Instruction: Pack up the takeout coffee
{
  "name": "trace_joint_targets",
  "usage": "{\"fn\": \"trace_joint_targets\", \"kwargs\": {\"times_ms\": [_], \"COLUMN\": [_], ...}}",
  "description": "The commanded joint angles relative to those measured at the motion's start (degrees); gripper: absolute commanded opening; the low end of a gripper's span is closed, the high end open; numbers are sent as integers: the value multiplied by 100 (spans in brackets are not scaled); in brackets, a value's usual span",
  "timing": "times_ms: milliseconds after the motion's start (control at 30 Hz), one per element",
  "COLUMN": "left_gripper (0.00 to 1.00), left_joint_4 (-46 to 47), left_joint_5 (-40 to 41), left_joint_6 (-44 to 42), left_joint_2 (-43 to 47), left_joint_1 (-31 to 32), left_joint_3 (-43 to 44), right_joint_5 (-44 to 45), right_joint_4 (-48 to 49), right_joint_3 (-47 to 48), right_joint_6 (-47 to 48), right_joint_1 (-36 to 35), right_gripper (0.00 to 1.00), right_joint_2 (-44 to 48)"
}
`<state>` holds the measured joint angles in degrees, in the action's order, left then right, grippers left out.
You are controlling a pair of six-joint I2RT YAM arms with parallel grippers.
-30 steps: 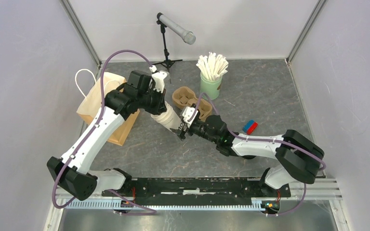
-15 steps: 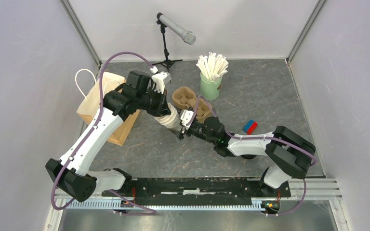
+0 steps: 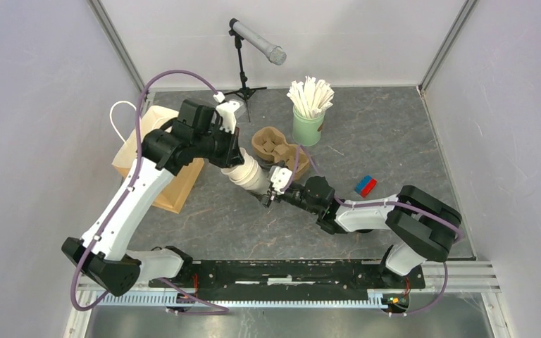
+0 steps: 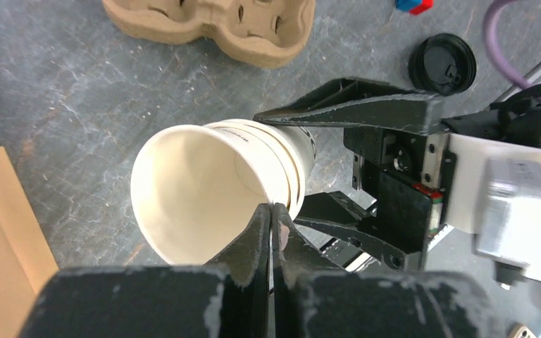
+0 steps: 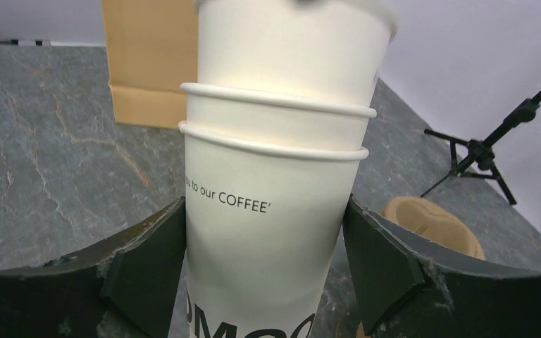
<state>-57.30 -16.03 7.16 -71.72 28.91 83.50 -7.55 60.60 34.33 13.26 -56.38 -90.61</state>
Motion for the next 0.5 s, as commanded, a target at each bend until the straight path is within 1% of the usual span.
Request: {"fn": "trace_joint_targets", "kwargs": {"times_ms": [0,133,300,400,467], "left_gripper": [2,2,2,2,2], "left_joint_4": [179,175,35,-225,-380], "left_joint_5": [184,288,487,766,803], "left_joint_6": [-116,-186,-279,-329,-329], "left_joint_2": [330,407,551,634,718], "left_joint_1": [-15,-16,-15,-16,-16], "left_joint_3": [475,494,618,955,1179], "right_joint_5": [-66,6,46,61,96], "right_joint_4": [92,108,254,312,358], "right_joint_3": [-266,-303,-411,-433,-436], "right_joint_6": [76,54,54,54,16], "right_joint_1": [-23,-23,-22,-21,-22], "right_gripper": [75,70,70,72,72], "right_joint_2": [-75,-101,-95,-118,-136]}}
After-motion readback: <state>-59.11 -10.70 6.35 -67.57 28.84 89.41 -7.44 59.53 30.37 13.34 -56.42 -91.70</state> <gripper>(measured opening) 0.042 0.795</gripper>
